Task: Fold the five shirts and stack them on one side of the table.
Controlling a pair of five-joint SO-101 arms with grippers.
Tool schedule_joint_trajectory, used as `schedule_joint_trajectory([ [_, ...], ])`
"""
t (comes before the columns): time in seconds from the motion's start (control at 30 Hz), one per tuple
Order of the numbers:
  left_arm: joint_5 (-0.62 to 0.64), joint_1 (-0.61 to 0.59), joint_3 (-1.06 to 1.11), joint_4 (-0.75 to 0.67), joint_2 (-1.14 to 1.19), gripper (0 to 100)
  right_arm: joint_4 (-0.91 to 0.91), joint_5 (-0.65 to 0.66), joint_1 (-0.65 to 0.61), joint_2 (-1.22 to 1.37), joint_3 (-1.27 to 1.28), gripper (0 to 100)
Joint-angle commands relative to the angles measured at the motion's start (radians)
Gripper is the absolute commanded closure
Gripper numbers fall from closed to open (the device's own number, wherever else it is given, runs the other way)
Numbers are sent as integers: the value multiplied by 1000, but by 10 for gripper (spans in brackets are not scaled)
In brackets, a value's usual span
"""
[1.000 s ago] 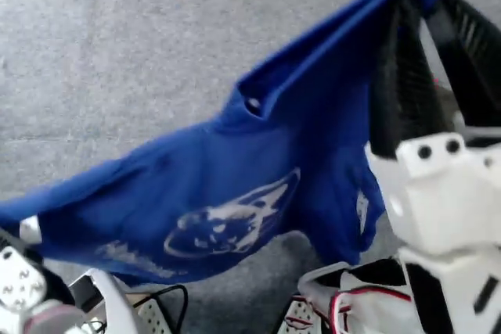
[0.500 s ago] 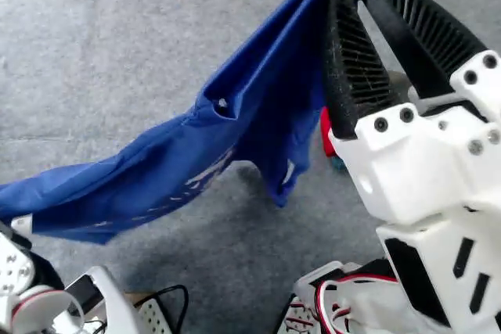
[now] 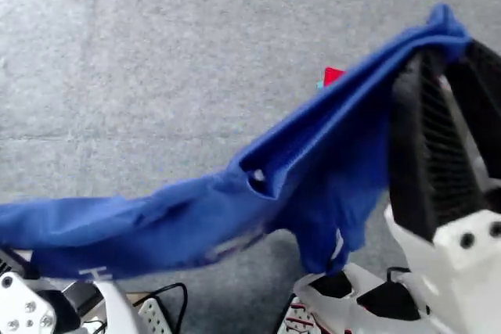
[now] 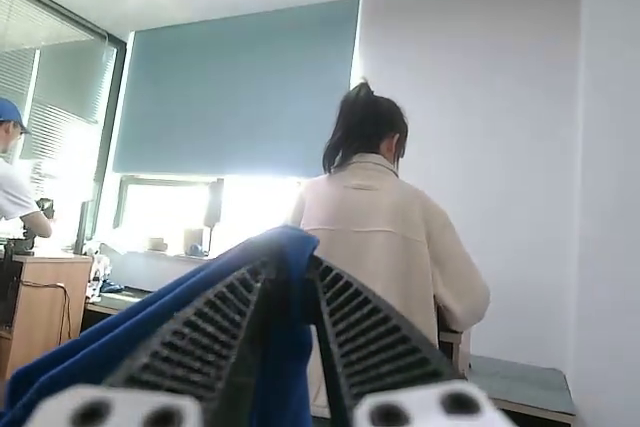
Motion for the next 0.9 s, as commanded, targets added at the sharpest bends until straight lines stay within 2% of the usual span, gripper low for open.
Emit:
schedule_joint_trajectory([
  [0.0, 6, -2, -5, -12, 9, 971, 3, -5, -6, 7, 87, 984],
  [0.1, 14, -1, 128, -14, 9, 971, 3, -2, -8, 31, 251, 984],
  [0.2, 78, 25, 390, -153, 11, 971, -66, -5, 40, 76, 432, 984],
  [0.3, 86, 122, 762, -494, 11, 971, -244, -9, 112, 136, 616, 984],
  [0.43, 84, 223, 1273, -1131, 17, 970, -529, -9, 150, 228, 862, 984],
  [0.5, 83, 257, 1428, -1402, 49, 970, -672, -9, 157, 278, 958, 984],
  [0.53, 69, 271, 1461, -1491, 78, 970, -744, -6, 157, 305, 993, 984],
  [0.6, 11, 303, 1449, -1574, 161, 970, -850, -3, 172, 355, 1033, 984],
  [0.73, -28, 315, 1271, -1591, 390, 970, -979, -3, 209, 460, 1010, 984],
  [0.87, -28, 317, 1043, -1590, 654, 970, -987, -3, 236, 567, 900, 984],
])
